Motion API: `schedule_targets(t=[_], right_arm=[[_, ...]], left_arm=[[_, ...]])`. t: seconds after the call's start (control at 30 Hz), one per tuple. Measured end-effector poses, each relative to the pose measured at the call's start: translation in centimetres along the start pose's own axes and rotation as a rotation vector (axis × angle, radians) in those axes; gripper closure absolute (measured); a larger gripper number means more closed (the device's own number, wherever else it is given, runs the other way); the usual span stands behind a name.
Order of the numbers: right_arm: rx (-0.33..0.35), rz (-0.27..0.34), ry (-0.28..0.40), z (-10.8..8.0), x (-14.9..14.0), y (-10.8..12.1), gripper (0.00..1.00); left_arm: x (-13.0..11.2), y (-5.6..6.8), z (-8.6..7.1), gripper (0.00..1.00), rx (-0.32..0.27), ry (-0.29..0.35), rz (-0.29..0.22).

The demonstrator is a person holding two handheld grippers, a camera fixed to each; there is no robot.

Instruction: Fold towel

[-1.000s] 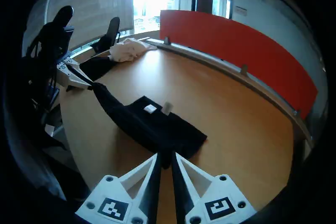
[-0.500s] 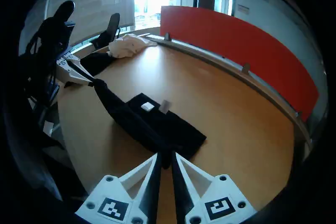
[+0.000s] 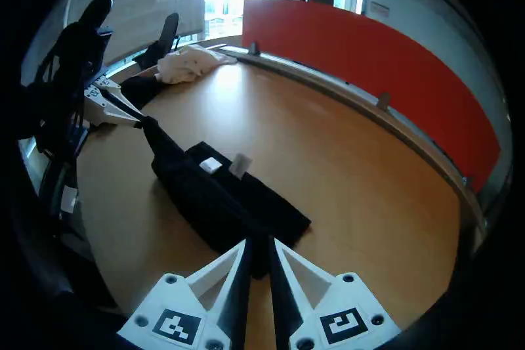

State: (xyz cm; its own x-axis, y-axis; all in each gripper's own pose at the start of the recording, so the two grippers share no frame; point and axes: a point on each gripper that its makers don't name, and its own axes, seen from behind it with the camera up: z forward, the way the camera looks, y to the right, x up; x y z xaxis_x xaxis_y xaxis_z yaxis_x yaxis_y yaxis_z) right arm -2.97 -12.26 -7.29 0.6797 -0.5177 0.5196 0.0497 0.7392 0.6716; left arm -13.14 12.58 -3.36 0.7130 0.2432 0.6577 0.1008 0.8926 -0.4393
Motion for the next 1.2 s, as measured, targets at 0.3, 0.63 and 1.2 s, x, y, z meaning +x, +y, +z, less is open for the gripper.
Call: schedule_targets(t=[0.3,0.63,1.2], right_arm=[[-0.005,0.003,-0.020,1.7,-0.1,1.1,0.84],[-0.006,0.002,-0.039,2.7,-0.7,1.6,0.84],[-0.003,0.037,-0.112,6.1,-2.8,3.2,0.84]], left_arm=[[0.6,-0.8,1.7,0.88,0.005,-0.002,0.007],[0.0,-1.3,2.9,0.88,0.001,-0.015,0.003],[-1.3,-2.4,7.5,0.88,0.001,-0.072,0.002]])
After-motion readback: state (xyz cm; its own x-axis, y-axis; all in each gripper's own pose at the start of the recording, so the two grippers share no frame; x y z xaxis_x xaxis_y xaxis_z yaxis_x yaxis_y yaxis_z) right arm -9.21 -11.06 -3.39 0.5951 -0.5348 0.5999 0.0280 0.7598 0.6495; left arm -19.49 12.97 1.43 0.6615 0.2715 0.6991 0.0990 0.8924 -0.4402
